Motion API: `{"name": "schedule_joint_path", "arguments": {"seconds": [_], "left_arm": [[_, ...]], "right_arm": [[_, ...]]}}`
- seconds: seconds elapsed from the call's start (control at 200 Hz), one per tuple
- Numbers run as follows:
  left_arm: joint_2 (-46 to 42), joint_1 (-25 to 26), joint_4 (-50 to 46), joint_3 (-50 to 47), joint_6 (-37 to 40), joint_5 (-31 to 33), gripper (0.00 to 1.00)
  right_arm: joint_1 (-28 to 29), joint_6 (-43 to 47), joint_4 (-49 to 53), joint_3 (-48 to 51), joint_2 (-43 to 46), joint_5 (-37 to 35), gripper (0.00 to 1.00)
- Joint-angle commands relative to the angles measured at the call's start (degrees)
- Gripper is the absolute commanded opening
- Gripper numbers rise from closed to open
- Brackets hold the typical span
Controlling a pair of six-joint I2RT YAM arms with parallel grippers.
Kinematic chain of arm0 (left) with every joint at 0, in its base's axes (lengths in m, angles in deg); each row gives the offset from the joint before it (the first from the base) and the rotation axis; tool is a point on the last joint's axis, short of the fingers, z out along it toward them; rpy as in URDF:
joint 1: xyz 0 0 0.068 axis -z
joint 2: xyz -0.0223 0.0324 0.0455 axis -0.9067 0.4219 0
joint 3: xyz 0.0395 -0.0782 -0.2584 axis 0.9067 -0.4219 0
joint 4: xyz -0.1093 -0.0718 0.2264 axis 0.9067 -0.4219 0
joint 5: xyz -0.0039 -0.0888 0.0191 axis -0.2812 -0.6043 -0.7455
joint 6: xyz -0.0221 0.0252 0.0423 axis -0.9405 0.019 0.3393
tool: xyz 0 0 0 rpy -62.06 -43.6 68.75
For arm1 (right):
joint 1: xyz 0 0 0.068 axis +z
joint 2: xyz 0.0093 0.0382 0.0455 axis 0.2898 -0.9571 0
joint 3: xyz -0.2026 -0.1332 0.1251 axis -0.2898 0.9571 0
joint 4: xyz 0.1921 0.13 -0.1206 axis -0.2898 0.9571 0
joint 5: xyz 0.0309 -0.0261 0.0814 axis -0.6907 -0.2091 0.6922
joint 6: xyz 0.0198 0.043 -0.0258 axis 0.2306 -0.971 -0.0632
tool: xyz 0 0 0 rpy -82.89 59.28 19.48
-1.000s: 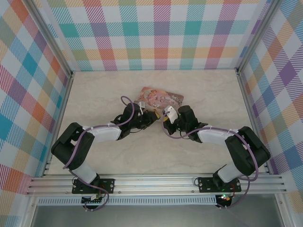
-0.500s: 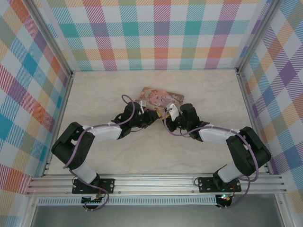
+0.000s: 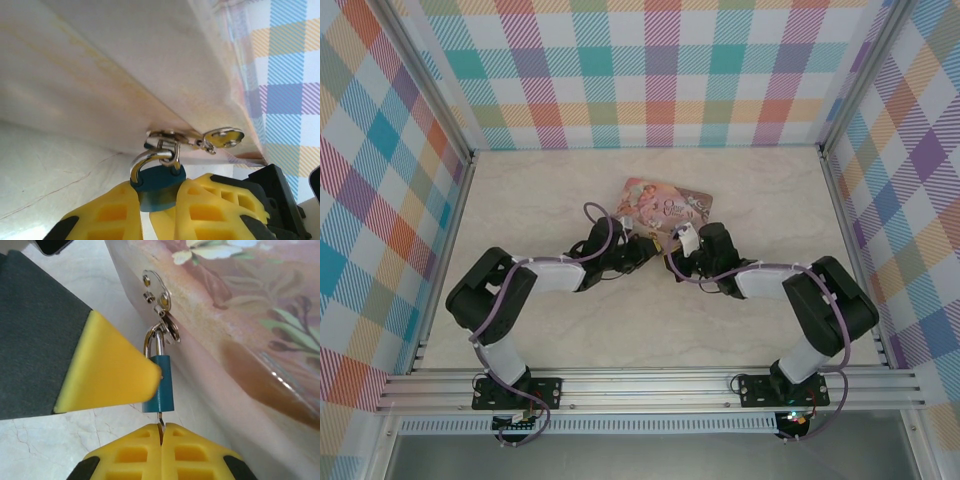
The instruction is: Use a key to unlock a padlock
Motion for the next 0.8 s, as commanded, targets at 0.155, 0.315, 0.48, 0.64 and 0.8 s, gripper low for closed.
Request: {"name": "schedule_joint_path", "arguments": {"seconds": [0.155,0.315,0.48,0.64,0.8], "left_arm": [[0.59,0.34,-0.04,-1.15,0.66,-3.93,0.48],[-4.90,-1.04,-0.42,-5.30,0.80,-1.14,0.70],[-10.53,-2.37,-1.83,-9.14,-0.99,1.39,0.81],[-9.92,-2.50,6.11,-11.42,-6.79,0.91,0.74],[-8.55,-2.42,9.83,-11.04,-8.93,1.18,0.63]], "right_arm": [[0.84,-6.04,-11.22,1.67,-4.09,1.57,0.05],[0.84,-9.16,-10.50,1.29,-3.93,1.76,0.05],[0.92,-16.03,-10.18,1.65,-2.58,2.46,0.05],[1.19,-24.23,-10.28,1.96,-1.44,3.06,0.05],[1.86,-30.07,-11.03,2.57,-1.05,3.23,0.05]]}}
